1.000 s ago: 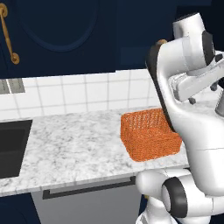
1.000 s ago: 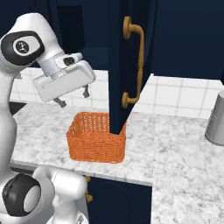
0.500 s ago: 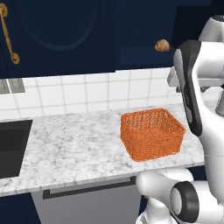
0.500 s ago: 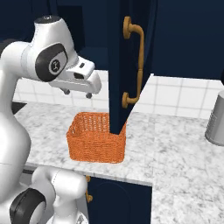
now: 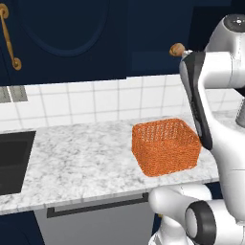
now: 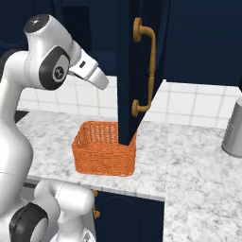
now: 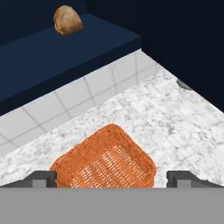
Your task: Open the cabinet, pick up the bread from the cabinet and place it in the basket. Then move the basket to the dining counter.
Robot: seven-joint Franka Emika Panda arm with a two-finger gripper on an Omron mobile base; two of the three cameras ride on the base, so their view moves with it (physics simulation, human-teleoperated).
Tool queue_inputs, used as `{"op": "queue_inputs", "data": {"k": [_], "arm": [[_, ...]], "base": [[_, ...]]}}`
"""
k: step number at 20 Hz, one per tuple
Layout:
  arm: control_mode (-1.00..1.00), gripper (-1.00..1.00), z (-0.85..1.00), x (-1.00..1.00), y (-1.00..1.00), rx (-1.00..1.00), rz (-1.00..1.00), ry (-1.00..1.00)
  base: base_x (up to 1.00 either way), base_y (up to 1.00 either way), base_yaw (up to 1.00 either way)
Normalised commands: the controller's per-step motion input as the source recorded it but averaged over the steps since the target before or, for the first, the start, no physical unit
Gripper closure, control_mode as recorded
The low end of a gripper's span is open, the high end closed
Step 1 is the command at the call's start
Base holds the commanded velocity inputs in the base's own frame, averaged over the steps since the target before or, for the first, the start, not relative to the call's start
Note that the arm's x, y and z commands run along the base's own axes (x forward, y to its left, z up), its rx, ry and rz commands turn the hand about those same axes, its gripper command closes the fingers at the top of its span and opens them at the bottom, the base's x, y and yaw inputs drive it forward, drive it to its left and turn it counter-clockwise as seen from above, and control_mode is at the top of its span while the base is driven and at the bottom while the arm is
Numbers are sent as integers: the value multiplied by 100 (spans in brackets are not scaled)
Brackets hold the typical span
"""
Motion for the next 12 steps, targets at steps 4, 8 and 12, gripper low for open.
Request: {"op": "queue_inputs", "data": {"k": [4,8,12], "arm": [[-100,-100,46,78,-5,-24,-8,-1],[-100,-100,1,71,-30,-3,3,-1],[-100,-100,2,55,-14,-13,25,-17]], "base": [[0,0,0],[0,0,0],[0,0,0]]}}
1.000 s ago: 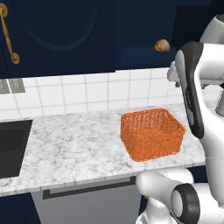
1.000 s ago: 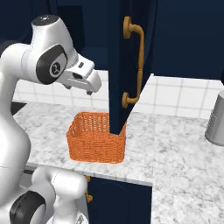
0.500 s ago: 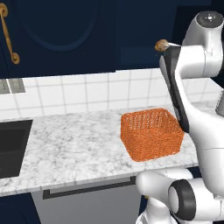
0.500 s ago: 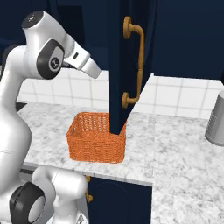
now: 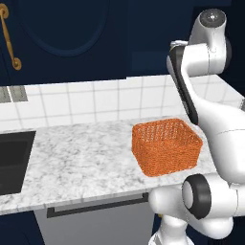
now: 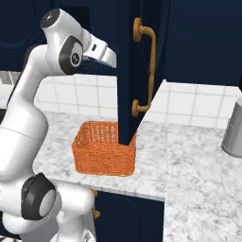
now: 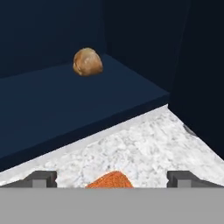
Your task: Open the cabinet, pick up the bread from the cabinet and place it in the basket. Then move the basket to the dining counter.
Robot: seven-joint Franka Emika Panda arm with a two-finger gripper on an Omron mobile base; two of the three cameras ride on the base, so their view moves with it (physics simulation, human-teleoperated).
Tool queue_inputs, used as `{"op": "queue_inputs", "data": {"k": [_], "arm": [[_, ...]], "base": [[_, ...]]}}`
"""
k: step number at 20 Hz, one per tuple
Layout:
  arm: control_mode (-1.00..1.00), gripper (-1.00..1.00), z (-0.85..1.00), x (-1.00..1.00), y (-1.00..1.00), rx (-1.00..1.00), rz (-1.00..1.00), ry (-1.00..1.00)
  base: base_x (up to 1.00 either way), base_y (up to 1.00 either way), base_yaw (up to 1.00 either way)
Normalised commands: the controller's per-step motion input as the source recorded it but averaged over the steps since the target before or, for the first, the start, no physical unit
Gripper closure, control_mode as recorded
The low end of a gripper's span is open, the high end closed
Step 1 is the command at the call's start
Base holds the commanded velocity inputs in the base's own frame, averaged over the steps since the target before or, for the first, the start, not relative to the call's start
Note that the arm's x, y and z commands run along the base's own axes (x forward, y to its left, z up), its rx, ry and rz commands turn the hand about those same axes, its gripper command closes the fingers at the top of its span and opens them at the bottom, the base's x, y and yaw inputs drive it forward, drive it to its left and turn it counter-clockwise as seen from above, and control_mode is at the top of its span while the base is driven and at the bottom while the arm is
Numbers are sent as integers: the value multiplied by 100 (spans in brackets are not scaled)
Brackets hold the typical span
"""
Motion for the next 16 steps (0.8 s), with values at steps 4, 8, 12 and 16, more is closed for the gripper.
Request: {"op": "queue_inputs", "data": {"k": [4,8,12,16], "arm": [[-100,-100,12,48,-23,-14,29,-9],[-100,-100,0,64,-35,-27,14,0],[-100,-100,2,73,-13,-17,-2,8],[-100,-100,0,62,-6,14,-12,3]], "base": [[0,0,0],[0,0,0],[0,0,0],[0,0,0]]}}
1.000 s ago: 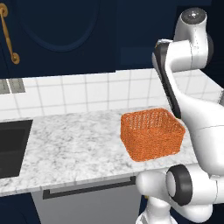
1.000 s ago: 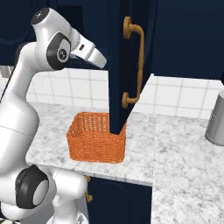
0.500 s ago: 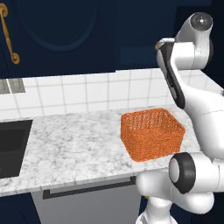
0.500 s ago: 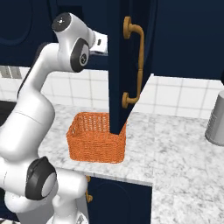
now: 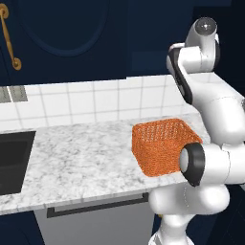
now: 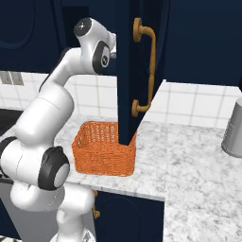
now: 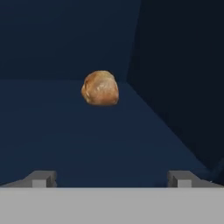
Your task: Open the cabinet, pick up the bread from the cabinet and place it in the basket. Then move the basket to the dining counter.
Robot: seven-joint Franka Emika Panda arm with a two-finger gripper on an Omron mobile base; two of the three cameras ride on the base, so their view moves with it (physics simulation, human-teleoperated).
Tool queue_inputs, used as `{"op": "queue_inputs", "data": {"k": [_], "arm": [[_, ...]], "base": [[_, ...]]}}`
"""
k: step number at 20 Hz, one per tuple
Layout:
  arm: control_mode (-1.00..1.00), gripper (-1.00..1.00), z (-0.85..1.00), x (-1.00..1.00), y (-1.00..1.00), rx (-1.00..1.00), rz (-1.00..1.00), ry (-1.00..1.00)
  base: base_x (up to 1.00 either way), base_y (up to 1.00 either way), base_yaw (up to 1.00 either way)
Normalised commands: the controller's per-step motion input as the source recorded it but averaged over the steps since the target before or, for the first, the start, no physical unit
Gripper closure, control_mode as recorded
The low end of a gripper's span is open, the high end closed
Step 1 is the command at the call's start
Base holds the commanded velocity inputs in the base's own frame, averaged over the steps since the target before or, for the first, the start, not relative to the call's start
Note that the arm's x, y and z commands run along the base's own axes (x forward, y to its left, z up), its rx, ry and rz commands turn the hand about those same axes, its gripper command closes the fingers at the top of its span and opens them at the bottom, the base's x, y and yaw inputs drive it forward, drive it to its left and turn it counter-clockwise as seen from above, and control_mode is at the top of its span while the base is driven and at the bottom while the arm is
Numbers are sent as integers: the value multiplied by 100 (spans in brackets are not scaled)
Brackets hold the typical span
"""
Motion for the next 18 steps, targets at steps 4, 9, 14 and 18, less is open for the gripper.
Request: {"op": "queue_inputs", "data": {"k": [4,9,14,18], "arm": [[-100,-100,7,51,-4,35,-14,0],[-100,-100,8,36,-7,8,-7,-5],[-100,-100,-8,35,-23,0,0,-9],[-100,-100,-44,31,-27,-3,3,-11]], "base": [[0,0,0],[0,0,0],[0,0,0],[0,0,0]]}}
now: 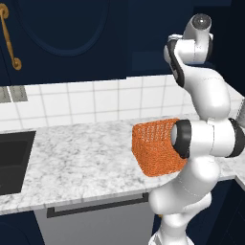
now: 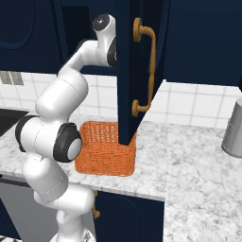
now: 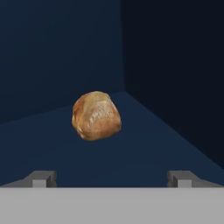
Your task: Open the cabinet, pick up the bread from the cabinet and place it in the basket. Then move the basket to the dining counter.
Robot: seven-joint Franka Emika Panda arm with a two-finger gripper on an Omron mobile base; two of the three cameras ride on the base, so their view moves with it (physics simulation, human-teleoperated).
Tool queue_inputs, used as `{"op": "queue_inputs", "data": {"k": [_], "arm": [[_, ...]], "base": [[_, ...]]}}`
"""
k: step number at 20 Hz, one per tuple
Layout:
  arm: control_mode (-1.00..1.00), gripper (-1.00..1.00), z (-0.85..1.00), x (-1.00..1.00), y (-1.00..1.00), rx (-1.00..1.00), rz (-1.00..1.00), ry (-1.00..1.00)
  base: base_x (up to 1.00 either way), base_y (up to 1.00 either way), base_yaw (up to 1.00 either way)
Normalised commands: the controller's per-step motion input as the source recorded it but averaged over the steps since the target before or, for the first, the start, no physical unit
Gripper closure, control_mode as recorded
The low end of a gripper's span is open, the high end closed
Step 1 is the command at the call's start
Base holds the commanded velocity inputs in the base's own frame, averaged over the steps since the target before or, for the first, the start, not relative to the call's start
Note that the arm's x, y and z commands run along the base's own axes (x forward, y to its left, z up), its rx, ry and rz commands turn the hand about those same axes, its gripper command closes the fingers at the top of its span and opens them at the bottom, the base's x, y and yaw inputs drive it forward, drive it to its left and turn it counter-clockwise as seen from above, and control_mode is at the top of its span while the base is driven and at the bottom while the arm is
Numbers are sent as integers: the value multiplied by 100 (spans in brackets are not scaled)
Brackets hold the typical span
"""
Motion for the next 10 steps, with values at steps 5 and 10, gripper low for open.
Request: {"op": "queue_inputs", "data": {"k": [5,10], "arm": [[-100,-100,-11,38,-13,-6,3,-1],[-100,-100,3,33,0,-3,7,1]], "base": [[0,0,0],[0,0,0]]}}
